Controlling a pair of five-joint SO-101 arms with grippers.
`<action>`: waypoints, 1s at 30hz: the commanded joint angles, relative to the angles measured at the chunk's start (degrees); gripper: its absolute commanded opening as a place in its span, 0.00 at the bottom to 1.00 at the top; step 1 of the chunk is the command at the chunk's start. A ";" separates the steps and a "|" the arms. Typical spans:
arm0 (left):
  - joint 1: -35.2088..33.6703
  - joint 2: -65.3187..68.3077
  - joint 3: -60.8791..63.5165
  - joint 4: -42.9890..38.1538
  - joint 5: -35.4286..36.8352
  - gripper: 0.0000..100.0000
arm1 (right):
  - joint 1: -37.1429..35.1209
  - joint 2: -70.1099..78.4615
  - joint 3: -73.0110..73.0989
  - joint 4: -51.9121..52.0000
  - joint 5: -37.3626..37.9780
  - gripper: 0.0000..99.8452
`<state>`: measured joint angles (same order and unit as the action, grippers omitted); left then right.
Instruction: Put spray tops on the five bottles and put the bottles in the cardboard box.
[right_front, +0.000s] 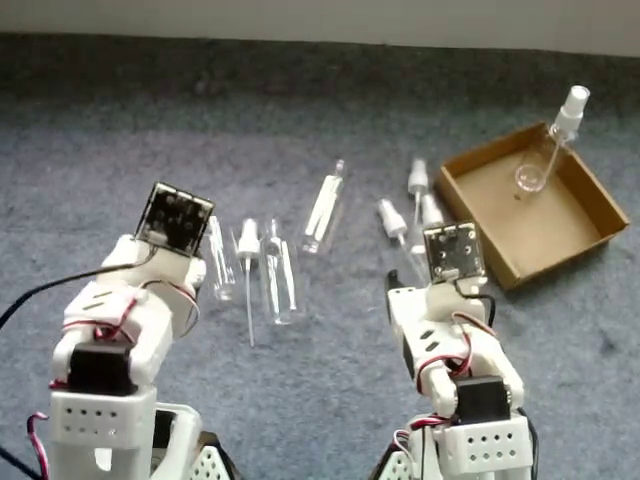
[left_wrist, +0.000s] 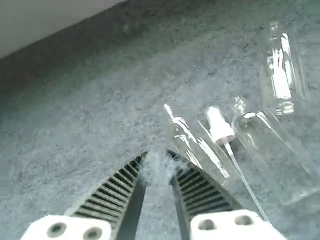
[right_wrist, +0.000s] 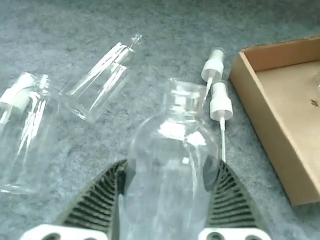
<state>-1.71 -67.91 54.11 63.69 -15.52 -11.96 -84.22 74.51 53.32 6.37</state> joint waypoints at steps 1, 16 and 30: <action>5.05 9.10 -7.60 2.37 -0.35 0.00 | 0.48 -0.75 0.04 -2.07 -0.70 0.08; 11.12 46.99 -33.98 7.82 11.60 0.00 | 0.48 -0.75 10.24 -12.18 -0.79 0.08; 10.59 79.60 -55.52 9.14 14.33 0.01 | 0.48 -0.75 10.77 -12.97 -0.79 0.08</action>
<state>8.40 8.75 4.79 71.78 -1.71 -11.96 -84.22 85.93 41.89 6.20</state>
